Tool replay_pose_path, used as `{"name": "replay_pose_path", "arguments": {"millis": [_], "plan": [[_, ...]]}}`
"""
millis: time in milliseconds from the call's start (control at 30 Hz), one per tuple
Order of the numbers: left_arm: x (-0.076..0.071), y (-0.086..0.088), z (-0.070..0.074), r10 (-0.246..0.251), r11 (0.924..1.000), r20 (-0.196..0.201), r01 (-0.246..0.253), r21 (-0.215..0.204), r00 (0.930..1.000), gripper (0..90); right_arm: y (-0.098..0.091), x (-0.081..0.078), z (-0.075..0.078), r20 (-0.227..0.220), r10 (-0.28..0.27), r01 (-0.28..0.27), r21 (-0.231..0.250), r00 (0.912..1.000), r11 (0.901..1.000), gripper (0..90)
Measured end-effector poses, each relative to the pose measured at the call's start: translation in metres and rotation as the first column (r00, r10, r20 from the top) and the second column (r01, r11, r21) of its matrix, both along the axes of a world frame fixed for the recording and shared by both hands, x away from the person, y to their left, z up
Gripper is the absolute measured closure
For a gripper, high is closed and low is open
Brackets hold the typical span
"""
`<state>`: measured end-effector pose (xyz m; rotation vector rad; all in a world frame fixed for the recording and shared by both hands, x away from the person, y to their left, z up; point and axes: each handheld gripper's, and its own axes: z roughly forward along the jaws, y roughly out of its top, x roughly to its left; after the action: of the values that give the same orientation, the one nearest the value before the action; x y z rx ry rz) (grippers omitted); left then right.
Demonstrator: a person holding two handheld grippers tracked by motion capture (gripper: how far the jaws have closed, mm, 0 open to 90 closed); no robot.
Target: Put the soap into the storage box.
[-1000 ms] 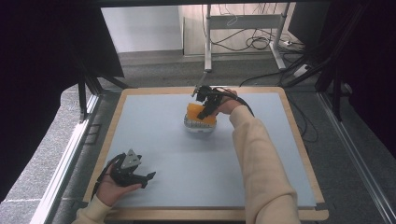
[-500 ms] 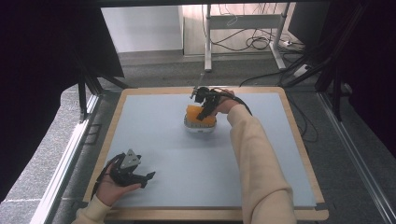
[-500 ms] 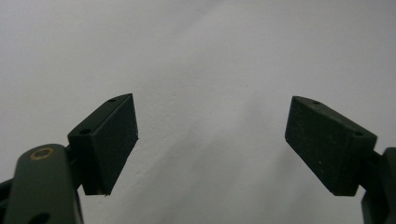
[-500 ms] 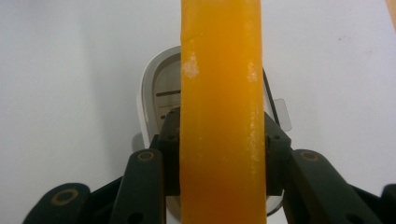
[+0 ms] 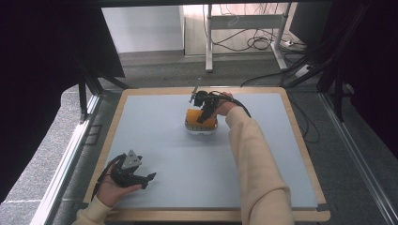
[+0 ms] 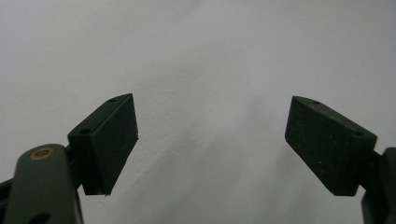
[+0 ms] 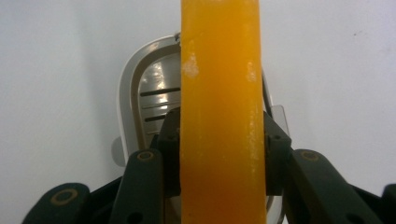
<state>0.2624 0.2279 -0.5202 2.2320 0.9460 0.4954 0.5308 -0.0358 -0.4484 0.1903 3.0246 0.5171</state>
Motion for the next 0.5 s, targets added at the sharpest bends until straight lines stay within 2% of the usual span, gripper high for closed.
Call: {"name": "replay_pose_path", "arguments": {"millis": [100, 200, 300, 400, 500], "plan": [[0.0, -0.001, 0.0, -0.001, 1.0, -0.001, 0.001, 0.002, 1.0, 17.3, -0.001, 0.0, 0.005, 0.013, -0.022, 0.021, 0.04, 0.9997, 0.999, 51.2], [0.0, -0.001, 0.0, -0.005, 1.0, -0.004, 0.005, 0.001, 1.0, 17.3, -0.001, -0.002, 0.008, 0.055, -0.047, 0.045, 0.041, 0.9974, 0.9981, 41.0], [0.0, -0.001, 0.0, -0.005, 1.0, -0.004, 0.005, 0.001, 1.0, 17.3, -0.002, -0.003, 0.01, 0.075, -0.076, 0.072, 0.045, 0.9943, 0.9964, 38.6], [0.0, -0.001, 0.0, -0.006, 1.0, -0.004, 0.006, 0.002, 1.0, 17.3, -0.006, -0.003, 0.014, 0.098, -0.122, 0.114, 0.087, 0.9877, 0.9897, 34.4], [0.0, -0.002, -0.001, -0.008, 0.9999, -0.006, 0.008, 0.007, 0.9999, 17.3, -0.009, -0.005, 0.017, 0.114, -0.134, 0.122, 0.107, 0.9844, 0.9868, 32.5]]}}
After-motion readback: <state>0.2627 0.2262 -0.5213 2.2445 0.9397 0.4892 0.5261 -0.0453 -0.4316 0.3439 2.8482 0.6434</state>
